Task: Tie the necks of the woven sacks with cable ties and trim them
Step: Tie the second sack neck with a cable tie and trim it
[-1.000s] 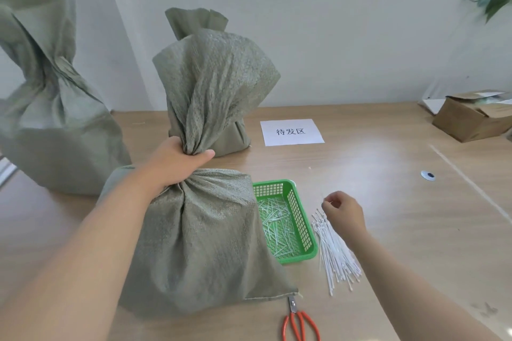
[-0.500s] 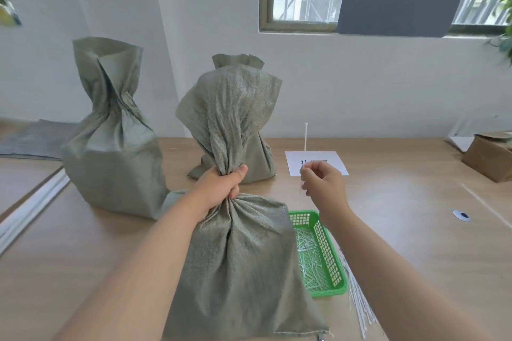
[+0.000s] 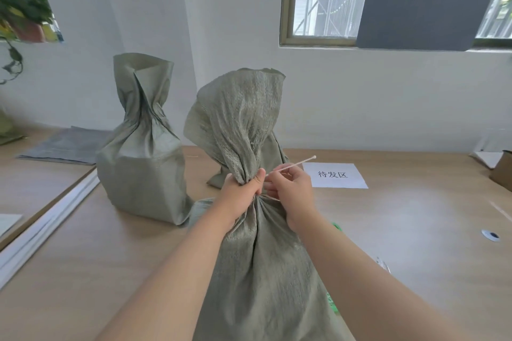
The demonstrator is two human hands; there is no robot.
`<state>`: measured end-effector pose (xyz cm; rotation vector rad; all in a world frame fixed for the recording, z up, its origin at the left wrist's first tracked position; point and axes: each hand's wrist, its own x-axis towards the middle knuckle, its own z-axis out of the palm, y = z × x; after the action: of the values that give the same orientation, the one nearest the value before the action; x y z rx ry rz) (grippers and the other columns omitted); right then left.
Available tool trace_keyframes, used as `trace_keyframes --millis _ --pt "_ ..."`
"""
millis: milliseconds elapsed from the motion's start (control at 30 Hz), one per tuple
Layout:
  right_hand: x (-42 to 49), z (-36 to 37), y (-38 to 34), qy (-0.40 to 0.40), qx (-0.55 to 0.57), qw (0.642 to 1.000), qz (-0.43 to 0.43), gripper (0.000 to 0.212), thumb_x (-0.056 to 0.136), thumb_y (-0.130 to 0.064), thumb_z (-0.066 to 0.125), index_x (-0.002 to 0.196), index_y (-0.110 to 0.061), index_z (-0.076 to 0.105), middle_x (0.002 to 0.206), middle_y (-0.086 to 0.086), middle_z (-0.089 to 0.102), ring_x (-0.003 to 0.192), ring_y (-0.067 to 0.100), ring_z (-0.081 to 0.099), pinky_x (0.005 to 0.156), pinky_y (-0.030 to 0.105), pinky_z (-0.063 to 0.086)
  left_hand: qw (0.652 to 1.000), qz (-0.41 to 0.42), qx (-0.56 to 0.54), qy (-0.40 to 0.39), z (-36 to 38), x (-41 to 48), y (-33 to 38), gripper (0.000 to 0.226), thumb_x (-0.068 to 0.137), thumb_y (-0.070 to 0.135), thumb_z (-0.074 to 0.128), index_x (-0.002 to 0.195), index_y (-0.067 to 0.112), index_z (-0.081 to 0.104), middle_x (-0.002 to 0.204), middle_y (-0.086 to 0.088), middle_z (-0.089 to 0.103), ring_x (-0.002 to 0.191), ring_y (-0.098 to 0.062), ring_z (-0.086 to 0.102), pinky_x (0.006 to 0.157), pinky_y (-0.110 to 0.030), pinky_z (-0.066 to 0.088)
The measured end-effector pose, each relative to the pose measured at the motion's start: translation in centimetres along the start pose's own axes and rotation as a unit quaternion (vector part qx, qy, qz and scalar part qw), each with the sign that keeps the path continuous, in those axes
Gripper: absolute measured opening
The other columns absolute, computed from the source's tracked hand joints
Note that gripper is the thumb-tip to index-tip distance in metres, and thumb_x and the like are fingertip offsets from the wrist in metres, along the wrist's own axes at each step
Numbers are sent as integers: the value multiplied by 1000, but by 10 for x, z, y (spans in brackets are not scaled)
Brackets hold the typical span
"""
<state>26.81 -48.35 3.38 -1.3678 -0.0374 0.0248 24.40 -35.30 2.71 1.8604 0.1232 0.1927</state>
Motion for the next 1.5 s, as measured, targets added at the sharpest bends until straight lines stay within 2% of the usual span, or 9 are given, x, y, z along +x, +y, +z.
trace_keyframes --millis 133,300,400,533,867,1067,1267,1400,1500 --pt "-3 7 3 -71 4 997 17 9 84 4 61 82 -5 62 59 11 60 55 18 54 58 25 48 995 -7 83 57 -1 0 -4 52 73 81 45 59 36 67 98 0 71 115 -25 57 109 -47 40" --pt "-3 1 5 -106 -8 993 51 11 79 7 58 80 -2 65 62 11 60 58 18 49 61 24 43 991 21 112 75 1 -6 0 52 91 61 53 54 25 63 76 7 73 93 -17 63 104 -42 39" --pt "-1 -8 -1 -119 20 991 57 10 84 5 61 81 -4 65 66 12 58 54 15 48 61 28 43 991 14 112 68 0 -8 2 50 88 63 50 58 27 65 81 7 73 99 -22 63 105 -48 40" --pt "9 -29 -8 -41 48 998 20 13 91 -2 64 79 -3 64 75 8 59 55 12 50 58 26 51 993 6 106 57 0 -13 6 49 96 55 53 52 37 68 75 12 69 98 -17 61 108 -49 36" --pt "0 -36 -5 -79 -16 995 59 5 91 3 64 88 1 67 75 13 69 58 17 55 62 30 53 979 43 181 81 5 -16 9 51 98 46 52 56 24 69 75 13 72 104 -7 56 94 -31 19" --pt "-2 -33 -1 -85 -20 994 60 6 91 4 64 87 1 67 77 15 70 59 19 56 65 34 51 946 64 298 111 8 -16 8 36 93 33 53 63 23 70 74 11 69 104 -12 52 88 -34 18" --pt "-6 -29 7 -83 -83 992 51 9 81 8 66 82 -1 64 67 6 60 59 16 54 64 30 56 852 119 495 127 11 -32 15 31 84 36 51 56 20 49 60 11 51 93 -16 42 89 -39 21" --pt "-10 -27 9 -60 -112 989 81 14 81 11 59 79 -2 62 73 10 57 73 23 54 74 35 54 838 140 510 136 15 -38 17 32 73 24 62 53 24 39 54 11 42 89 -20 46 87 -40 24" --pt "-10 -29 9 -44 -82 994 55 11 80 13 62 84 3 63 67 12 60 66 23 55 70 37 52 837 126 510 154 14 -38 14 25 77 25 58 57 24 44 55 11 45 86 -19 48 84 -39 26"
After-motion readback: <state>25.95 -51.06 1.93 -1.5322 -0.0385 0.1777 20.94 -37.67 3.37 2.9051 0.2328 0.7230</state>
